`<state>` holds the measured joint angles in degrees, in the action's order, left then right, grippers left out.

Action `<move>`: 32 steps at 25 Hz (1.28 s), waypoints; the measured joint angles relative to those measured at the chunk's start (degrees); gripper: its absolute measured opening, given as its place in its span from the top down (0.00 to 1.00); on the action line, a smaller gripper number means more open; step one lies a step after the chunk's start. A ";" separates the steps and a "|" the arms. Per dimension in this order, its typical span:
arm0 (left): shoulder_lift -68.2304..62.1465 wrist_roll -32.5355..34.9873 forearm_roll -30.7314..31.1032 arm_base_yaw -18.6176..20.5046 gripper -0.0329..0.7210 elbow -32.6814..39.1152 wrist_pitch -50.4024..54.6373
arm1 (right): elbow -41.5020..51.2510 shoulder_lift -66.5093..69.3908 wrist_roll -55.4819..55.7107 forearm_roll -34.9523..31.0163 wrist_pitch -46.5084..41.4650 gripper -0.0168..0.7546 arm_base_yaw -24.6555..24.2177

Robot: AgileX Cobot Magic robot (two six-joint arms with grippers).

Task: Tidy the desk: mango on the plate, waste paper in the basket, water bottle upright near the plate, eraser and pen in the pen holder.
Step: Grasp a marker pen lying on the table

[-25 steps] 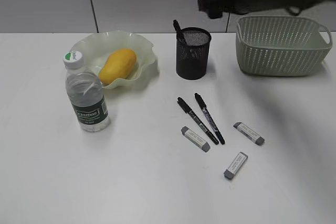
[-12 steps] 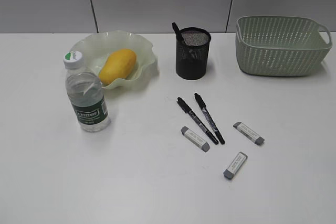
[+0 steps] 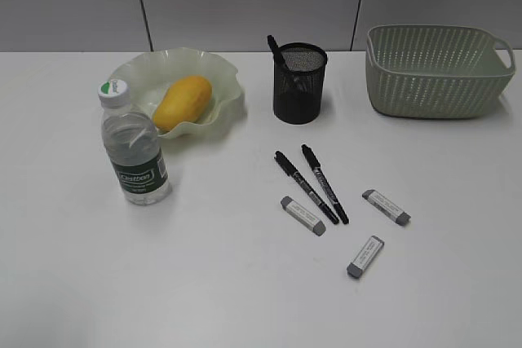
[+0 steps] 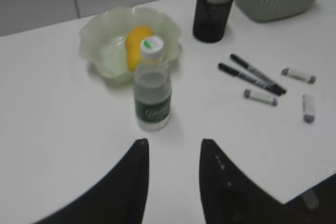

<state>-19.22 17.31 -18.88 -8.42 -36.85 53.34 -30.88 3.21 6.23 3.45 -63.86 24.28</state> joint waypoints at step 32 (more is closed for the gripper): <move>-102.28 -60.93 23.59 -40.01 0.33 -53.29 -15.75 | 1.62 -3.50 -0.67 -0.02 4.04 0.55 0.00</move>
<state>-121.50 -43.61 4.71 -48.43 -90.14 37.59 -29.26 -0.29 5.56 3.44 -59.82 24.28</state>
